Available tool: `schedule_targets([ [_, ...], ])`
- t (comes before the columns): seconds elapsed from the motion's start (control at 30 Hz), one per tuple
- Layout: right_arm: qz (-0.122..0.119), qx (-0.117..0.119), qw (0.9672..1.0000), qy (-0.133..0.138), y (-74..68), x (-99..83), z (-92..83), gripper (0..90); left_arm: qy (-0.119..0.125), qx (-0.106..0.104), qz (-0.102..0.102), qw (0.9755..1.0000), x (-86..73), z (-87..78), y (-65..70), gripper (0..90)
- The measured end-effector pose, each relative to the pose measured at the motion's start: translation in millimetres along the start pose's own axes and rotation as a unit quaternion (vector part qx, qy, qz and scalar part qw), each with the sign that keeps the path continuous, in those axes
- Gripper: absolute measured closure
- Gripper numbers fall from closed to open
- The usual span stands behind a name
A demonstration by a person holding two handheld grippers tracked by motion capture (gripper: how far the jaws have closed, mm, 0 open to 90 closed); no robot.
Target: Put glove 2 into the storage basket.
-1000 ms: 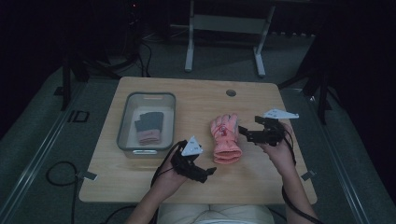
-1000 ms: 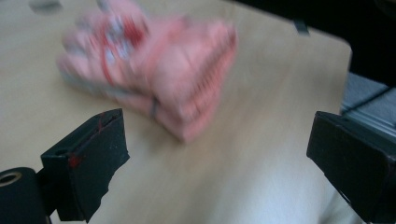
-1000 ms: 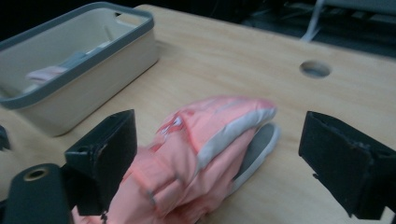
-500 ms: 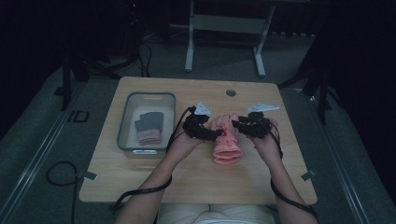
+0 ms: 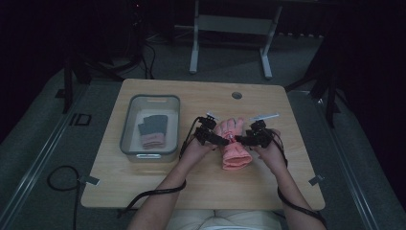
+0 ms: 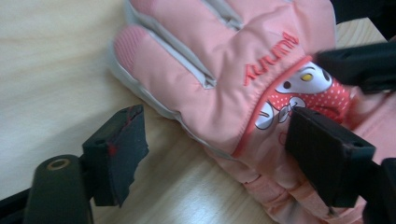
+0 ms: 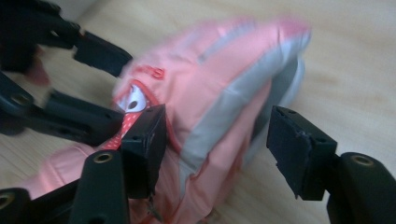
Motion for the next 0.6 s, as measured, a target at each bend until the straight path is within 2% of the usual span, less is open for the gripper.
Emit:
schedule_targets([
  [0.03,-0.001,0.005,1.0,-0.008,1.4,-2.5,3.3,37.6,0.0,0.0,0.0,1.0,0.0,0.0,0.0,21.1],
  [0.07,0.014,0.012,0.9995,-0.026,3.9,-6.2,7.4,37.8,-0.013,-0.005,-0.008,0.9999,-0.6,5.5,0.1,22.4],
  [0.1,0.02,0.018,0.9992,-0.031,5.6,-7.4,8.7,38.7,-0.017,-0.02,-0.022,0.9994,-1.2,9.1,-1.2,24.0],
  [0.17,0.036,0.03,0.9982,-0.039,8.8,-9.7,12.1,40.9,-0.019,-0.035,-0.04,0.9984,-3.0,13.6,-4.5,26.1],
  [0.23,0.052,0.058,0.9959,-0.045,11.6,-11.9,16.5,47.1,-0.017,-0.058,-0.055,0.9967,-4.6,16.6,-6.8,33.2],
  [0.3,0.047,0.066,0.9959,-0.041,10.6,-13.1,18.4,52.8,-0.013,-0.076,-0.061,0.9952,-6.0,18.1,-8.3,39.7],
  [0.4,0.044,0.059,0.9966,-0.036,6.8,-13.5,18.8,58.2,-0.009,-0.094,-0.069,0.9932,-7.7,18.0,-11.3,48.7],
  [0.43,0.044,0.059,0.9966,-0.036,6.8,-13.5,18.8,58.2,-0.009,-0.094,-0.069,0.9932,-7.7,18.0,-11.3,52.3],
  [0.47,0.045,0.052,0.997,-0.035,4.9,-13.0,18.5,60.7,0.006,-0.102,-0.073,0.9922,-8.3,17.1,-11.2,56.5],
  [0.5,0.045,0.048,0.9973,-0.033,3.8,-12.7,18.1,61.6,0.013,-0.103,-0.068,0.9922,-9.4,16.8,-11.4,58.8],
  [0.57,0.048,0.046,0.9974,-0.028,2.8,-13.3,16.5,63.1,0.023,-0.108,-0.072,0.9913,-10.2,14.8,-11.7,67.1],
  [0.6,0.048,0.046,0.9974,-0.028,2.8,-13.3,16.5,63.1,0.025,-0.108,-0.071,0.9913,-10.3,14.0,-11.3,67.1],
])
Point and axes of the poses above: each handheld gripper's, and its own axes: z roughly forward along the jaws, x roughly out of its top, y roughly to its right, the point moved 3 cm from there along z, roughly forward along the jaws, and after that the axes turned 1 degree about z, right-handed, at the moved point
